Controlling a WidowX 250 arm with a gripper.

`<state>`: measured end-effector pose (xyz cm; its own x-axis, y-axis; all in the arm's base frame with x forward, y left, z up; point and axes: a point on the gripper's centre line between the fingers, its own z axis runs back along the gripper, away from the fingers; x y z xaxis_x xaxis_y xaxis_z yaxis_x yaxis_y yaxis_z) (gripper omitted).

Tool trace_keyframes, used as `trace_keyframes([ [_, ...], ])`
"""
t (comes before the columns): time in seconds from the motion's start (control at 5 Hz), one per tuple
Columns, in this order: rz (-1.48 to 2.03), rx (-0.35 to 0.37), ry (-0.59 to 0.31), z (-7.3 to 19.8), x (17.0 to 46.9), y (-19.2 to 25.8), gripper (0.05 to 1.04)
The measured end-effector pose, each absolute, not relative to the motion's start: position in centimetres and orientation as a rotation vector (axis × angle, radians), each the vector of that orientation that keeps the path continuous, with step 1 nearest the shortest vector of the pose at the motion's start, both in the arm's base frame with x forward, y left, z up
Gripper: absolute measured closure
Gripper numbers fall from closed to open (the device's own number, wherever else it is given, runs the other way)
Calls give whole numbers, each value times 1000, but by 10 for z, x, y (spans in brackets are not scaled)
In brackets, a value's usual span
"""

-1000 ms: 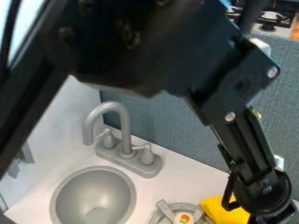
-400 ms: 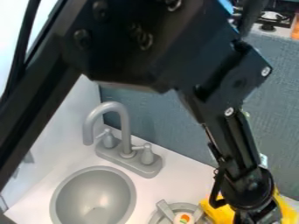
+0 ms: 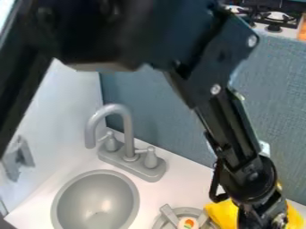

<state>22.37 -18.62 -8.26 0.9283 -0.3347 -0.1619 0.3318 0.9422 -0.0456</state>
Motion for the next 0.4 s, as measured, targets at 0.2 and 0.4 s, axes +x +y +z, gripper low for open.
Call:
trace_keyframes([
  [0.2,-301,-61,97,-46,225,-188,79],
  [0.4,-259,-64,-5,10,231,-181,81],
])
